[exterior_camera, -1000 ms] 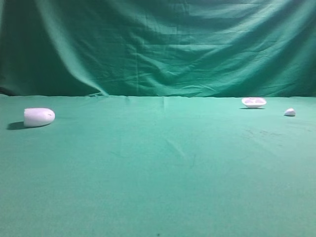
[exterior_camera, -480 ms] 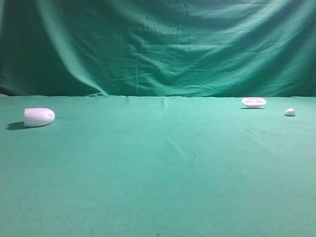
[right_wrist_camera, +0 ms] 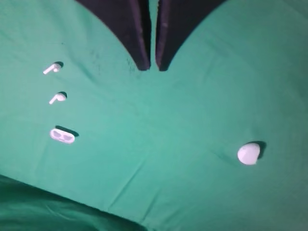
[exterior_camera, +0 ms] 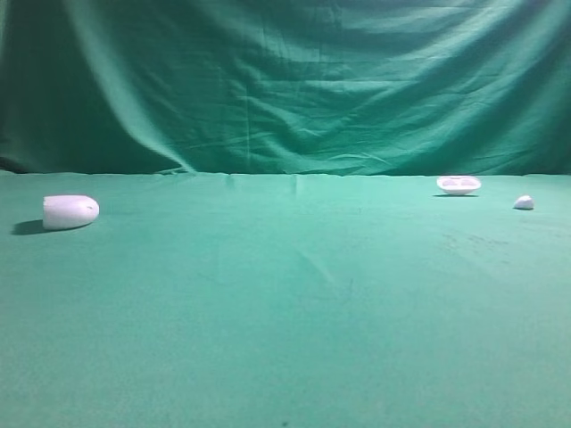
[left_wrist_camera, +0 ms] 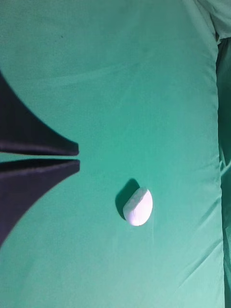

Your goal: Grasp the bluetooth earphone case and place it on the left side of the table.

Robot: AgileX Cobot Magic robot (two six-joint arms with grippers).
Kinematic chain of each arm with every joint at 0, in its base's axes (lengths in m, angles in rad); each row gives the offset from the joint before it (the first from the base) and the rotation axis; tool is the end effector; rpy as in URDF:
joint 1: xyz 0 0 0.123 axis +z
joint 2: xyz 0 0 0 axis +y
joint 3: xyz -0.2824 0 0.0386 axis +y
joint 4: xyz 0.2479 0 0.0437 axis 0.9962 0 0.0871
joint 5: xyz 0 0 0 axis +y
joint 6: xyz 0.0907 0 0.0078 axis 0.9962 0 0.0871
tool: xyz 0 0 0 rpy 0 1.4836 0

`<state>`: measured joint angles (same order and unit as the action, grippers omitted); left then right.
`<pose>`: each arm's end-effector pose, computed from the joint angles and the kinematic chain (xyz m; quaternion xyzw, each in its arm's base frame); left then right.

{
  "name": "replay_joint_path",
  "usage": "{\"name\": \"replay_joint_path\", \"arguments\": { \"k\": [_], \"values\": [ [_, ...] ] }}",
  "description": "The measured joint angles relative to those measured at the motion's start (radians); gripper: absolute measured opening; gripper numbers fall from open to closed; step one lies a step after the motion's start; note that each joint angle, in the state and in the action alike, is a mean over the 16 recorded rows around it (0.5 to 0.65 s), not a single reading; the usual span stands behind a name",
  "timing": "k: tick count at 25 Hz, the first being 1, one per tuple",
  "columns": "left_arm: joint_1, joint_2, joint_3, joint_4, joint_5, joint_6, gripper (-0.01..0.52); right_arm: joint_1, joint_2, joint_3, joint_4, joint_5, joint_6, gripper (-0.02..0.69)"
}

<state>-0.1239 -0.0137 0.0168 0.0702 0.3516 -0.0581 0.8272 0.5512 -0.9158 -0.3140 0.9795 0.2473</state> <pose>0.0528 -0.0043 0.1765 0.0450 0.7935 -0.0256 0.6063 0.0664 0.0376 0.3904 -0.2553 0.8175 0.1178 0.5026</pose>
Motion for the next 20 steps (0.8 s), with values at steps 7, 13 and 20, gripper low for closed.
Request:
{"name": "replay_joint_path", "arguments": {
  "k": [7,13,20],
  "values": [
    [0.0,0.0,0.0,0.0,0.0,0.0,0.0,-0.01,-0.102,0.051,0.075,-0.038,-0.065,0.0],
    [0.0,0.0,0.0,0.0,0.0,0.0,0.0,-0.099,-0.121,0.076,0.114,-0.067,-0.122,0.0],
    [0.0,0.0,0.0,0.0,0.0,0.0,0.0,-0.32,-0.161,0.199,0.122,-0.161,-0.149,0.0]
  ]
}}
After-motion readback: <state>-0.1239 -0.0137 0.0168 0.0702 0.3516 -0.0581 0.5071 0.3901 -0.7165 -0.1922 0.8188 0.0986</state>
